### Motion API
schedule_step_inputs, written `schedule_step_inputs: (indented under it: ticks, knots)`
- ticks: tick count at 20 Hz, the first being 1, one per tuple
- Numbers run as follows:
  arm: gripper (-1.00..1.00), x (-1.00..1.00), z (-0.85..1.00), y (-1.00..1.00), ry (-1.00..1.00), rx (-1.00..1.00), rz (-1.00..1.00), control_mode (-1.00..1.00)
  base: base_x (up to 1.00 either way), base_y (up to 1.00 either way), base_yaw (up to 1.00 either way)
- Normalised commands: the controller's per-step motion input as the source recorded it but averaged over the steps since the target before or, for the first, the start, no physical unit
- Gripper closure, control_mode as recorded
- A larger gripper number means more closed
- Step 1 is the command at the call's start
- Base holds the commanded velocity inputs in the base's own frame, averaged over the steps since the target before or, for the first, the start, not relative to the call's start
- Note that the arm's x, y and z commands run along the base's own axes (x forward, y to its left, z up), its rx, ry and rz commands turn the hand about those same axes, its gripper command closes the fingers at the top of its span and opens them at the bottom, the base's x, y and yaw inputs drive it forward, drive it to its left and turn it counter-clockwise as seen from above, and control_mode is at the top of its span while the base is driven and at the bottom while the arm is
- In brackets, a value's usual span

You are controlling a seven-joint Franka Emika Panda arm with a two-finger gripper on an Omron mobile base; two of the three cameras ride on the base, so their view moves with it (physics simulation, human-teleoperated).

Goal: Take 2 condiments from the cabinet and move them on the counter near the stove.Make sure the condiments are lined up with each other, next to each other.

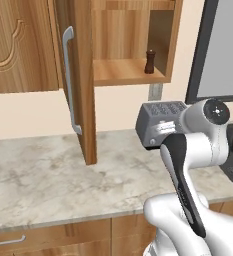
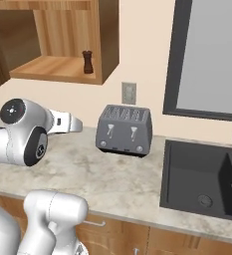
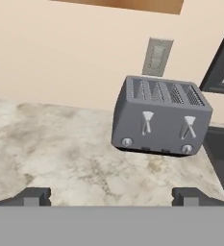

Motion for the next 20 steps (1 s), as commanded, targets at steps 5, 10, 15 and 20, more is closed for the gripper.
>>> schedule_step_inputs:
  ticks: [5,10,15,20]
  knots:
    - [-1.0,0.0,0.16,0.0,-0.06,0.0,0.0,-1.0,0.0,0.0,0.0]
    - [-1.0,0.02,0.42,0.0,-0.17,0.0,0.03,-1.0,0.0,0.0,0.0]
    - [-1.0,0.28,0.45,0.01,-0.03,0.0,0.02,-1.0,0.0,0.0,0.0]
    - [-1.0,0.32,0.54,0.04,0.01,0.0,0.0,-1.0,0.0,0.0,0.0]
